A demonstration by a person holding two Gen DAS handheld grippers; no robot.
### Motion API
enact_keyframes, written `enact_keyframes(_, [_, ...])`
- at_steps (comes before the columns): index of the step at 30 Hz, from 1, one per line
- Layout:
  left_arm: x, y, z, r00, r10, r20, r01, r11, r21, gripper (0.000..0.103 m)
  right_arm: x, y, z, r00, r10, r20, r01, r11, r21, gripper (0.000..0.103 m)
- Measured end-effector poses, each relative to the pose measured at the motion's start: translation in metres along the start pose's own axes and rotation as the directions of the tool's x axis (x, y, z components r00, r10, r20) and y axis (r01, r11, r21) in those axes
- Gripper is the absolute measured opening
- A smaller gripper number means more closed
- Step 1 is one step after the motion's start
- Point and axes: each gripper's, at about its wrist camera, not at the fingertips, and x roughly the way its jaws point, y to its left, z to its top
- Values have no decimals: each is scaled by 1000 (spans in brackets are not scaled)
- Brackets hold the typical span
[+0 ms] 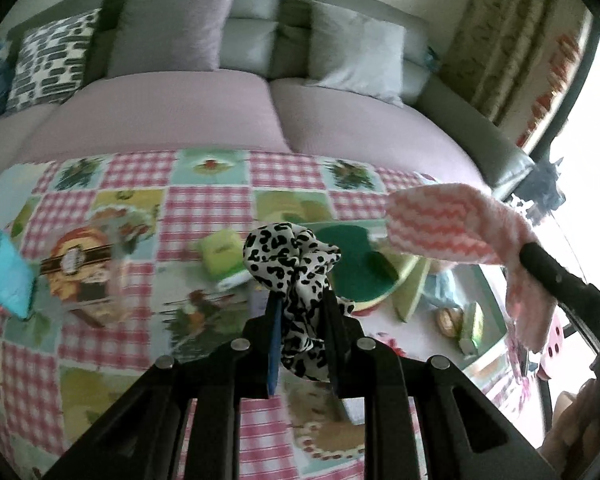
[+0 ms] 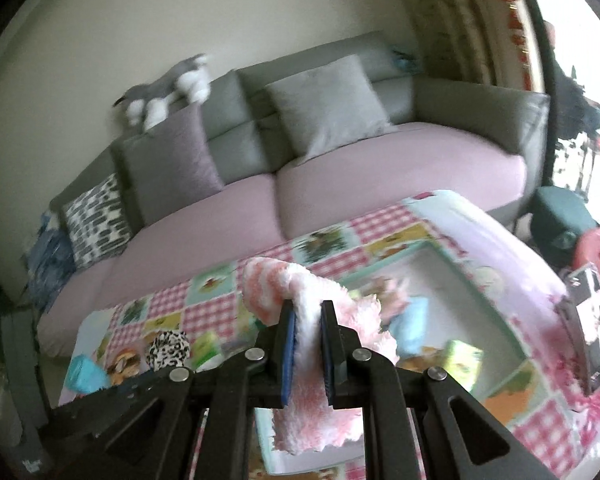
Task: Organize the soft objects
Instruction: 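Carry scrunchie with left tool while right tool carries pink towel over tray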
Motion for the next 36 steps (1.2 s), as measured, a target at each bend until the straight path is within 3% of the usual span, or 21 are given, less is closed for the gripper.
enact_keyframes(9, [25,-59,-6,998,-50,-45,55,992,118,20,-6,-55,5,988,-153,19,150,983,104,13])
enact_keyframes(19, [62,-89,-19,992,-57,-108,75,982,172,20,7,-78,5,980,-198,12,194,971,142,13])
enact_keyframes(27, [88,-95,-24,988,-36,-147,63,980,187,20,62,-91,-10,974,-193,-116,209,968,139,13])
enact_keyframes(36, [104,-96,-26,986,-18,-168,50,980,192,21,91,-101,-25,959,-217,-184,244,960,140,13])
